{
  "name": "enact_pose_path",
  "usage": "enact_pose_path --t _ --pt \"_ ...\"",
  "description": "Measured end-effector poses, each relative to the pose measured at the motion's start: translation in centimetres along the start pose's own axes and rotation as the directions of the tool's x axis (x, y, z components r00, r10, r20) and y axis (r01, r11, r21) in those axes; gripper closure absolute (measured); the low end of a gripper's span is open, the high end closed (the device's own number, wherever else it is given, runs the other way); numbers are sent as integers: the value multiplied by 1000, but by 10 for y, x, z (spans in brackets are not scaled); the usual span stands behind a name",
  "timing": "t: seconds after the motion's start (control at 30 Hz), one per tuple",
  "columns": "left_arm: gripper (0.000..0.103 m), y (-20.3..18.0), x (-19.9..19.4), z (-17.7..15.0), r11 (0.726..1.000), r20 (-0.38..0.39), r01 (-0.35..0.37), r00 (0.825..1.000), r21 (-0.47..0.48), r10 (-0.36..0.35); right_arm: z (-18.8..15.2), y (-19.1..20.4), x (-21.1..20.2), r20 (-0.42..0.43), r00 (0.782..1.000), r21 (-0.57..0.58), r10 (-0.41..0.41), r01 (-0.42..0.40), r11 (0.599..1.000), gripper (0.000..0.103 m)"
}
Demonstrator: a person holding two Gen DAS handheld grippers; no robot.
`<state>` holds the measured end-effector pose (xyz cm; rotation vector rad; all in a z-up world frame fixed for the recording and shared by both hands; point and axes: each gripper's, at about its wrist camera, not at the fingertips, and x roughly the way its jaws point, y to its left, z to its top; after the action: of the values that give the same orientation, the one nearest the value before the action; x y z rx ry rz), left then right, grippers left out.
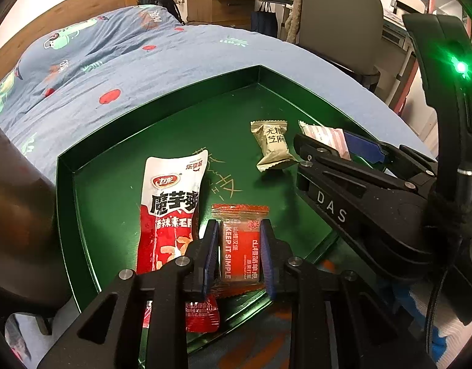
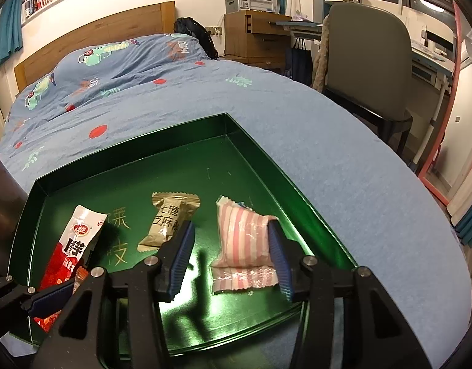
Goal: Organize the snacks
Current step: 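Open the right tool to drop the pink candy while the left drops the red candy, then lift both open tools away from the green tray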
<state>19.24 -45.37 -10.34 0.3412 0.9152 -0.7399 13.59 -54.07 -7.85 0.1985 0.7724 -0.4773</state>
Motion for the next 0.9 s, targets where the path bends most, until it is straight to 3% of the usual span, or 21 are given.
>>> enact_pose_path --t 0.57,0.7,0.83,0.9 --pt "71 2 -7 -3 1000 12 -15 1000 -5 15 1 5 -2 8 1000 -8 2 -2 1000 69" --pt "62 5 -10 -3 1000 16 -14 1000 -23 14 2 5 -3 14 1000 -10 0 0 1000 50" --pt "58 9 -17 -4 999 34 -19 999 -26 20 4 7 -8 28 1000 -14 -5 6 1000 47" --pt "57 10 -20 -4 999 36 -24 999 -24 24 6 8 -12 37 999 -15 -9 10 1000 38"
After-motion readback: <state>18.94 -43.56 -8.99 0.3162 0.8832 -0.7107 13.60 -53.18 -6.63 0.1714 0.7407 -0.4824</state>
